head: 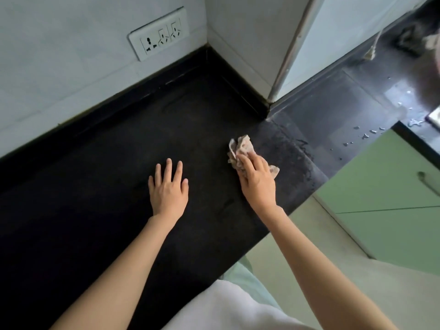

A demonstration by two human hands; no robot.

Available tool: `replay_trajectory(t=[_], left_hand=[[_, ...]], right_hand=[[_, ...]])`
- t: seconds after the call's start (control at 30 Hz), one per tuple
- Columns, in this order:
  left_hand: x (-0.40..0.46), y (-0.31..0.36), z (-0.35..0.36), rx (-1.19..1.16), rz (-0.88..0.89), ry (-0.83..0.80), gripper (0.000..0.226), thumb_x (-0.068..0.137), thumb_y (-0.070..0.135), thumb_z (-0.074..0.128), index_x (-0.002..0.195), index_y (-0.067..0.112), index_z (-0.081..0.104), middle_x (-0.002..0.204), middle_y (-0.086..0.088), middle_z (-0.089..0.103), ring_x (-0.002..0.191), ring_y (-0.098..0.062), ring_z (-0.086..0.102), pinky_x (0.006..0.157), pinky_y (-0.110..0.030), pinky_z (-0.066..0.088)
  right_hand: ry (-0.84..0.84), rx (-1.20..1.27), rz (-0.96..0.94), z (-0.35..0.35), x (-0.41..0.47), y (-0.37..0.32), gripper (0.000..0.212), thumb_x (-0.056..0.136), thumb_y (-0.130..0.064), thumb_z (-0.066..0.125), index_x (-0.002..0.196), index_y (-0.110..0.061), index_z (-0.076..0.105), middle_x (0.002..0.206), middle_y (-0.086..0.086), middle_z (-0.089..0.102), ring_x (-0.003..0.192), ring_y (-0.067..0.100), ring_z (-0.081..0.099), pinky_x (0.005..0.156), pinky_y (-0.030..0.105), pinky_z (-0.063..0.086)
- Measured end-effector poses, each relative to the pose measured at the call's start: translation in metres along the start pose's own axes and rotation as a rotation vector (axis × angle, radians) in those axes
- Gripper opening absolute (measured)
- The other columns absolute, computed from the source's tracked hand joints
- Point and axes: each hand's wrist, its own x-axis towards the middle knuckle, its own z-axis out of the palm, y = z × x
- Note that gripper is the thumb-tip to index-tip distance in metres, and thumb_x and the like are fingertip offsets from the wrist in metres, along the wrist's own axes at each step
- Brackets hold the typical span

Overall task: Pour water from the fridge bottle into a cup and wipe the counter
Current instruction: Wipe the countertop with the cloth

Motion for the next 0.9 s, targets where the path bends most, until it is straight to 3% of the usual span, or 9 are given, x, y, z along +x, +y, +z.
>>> replay_trajectory(t=[0.17,0.27,0.33,0.47,0.53,0.63,0.8,0.9], left_hand=[[-0.002,0.000,-0.003,0.000,-0.010,-0.007,0.055,0.101,0.040,0.034,0.152,0.025,0.020,0.161,-0.006,0.016,0.148,-0.032,0.013,0.116,-0.052,0.021],[-0.002,-0.001,-0.004,0.001,-0.005,-0.007,0.055,0.101,0.040,0.034,0.152,0.025,0.020,0.161,-0.005,0.016,0.148,-0.031,0.013,0.116,-0.052,0.022],[-0.002,-0.002,-0.005,-0.012,0.002,-0.006,0.055,0.101,0.040,0.034,0.152,0.025,0.021,0.161,-0.006,0.016,0.147,-0.032,0.013,0.115,-0.052,0.021],[-0.002,-0.003,-0.004,-0.017,0.022,-0.021,0.056,0.102,0.041,0.032,0.153,0.024,0.019,0.162,-0.006,0.011,0.148,-0.032,0.009,0.116,-0.052,0.017],[-0.004,-0.005,-0.002,-0.029,0.056,-0.012,0.055,0.102,0.040,0.034,0.152,0.023,0.021,0.162,-0.007,0.012,0.148,-0.032,0.009,0.116,-0.053,0.016],[-0.014,-0.010,0.000,-0.050,0.141,0.027,0.053,0.101,0.035,0.039,0.151,0.022,0.028,0.160,-0.009,0.017,0.148,-0.032,0.013,0.116,-0.056,0.018],[-0.051,-0.022,0.005,-0.064,0.225,0.064,0.051,0.099,0.030,0.045,0.148,0.019,0.035,0.158,-0.010,0.025,0.146,-0.033,0.020,0.114,-0.057,0.022],[-0.081,-0.034,0.011,-0.067,0.228,0.095,0.050,0.098,0.028,0.049,0.146,0.017,0.039,0.156,-0.011,0.029,0.145,-0.034,0.024,0.112,-0.057,0.025]], right_hand=[[-0.108,0.093,-0.232,0.005,-0.095,-0.037,0.036,0.088,-0.016,0.060,0.125,-0.017,0.062,0.132,0.006,0.056,0.125,0.027,0.049,0.103,0.039,0.044],[-0.134,0.061,-0.357,0.006,-0.089,-0.036,0.035,0.090,-0.018,0.058,0.125,-0.018,0.062,0.129,0.007,0.058,0.123,0.028,0.051,0.099,0.037,0.045],[-0.110,0.025,-0.305,0.003,-0.061,-0.019,0.039,0.084,-0.012,0.064,0.123,-0.015,0.062,0.127,0.011,0.058,0.116,0.033,0.054,0.094,0.041,0.049],[-0.023,-0.012,0.074,-0.021,-0.024,0.036,0.041,0.083,-0.009,0.067,0.123,-0.014,0.061,0.129,0.011,0.057,0.115,0.035,0.052,0.087,0.045,0.052],[0.013,-0.038,0.169,-0.031,-0.039,0.045,0.043,0.084,-0.009,0.067,0.126,-0.015,0.060,0.131,0.010,0.056,0.117,0.035,0.051,0.085,0.047,0.052],[0.059,-0.063,0.142,-0.031,-0.088,0.024,0.042,0.083,-0.007,0.067,0.124,-0.015,0.062,0.129,0.008,0.057,0.115,0.032,0.052,0.080,0.040,0.053],[0.001,0.028,-0.082,0.002,-0.150,-0.054,0.037,0.083,-0.009,0.069,0.120,-0.014,0.065,0.127,0.008,0.059,0.118,0.028,0.052,0.101,0.033,0.041],[-0.018,0.054,-0.126,0.015,-0.133,-0.074,0.037,0.084,-0.009,0.066,0.122,-0.012,0.064,0.126,0.009,0.059,0.118,0.027,0.053,0.099,0.035,0.044]])
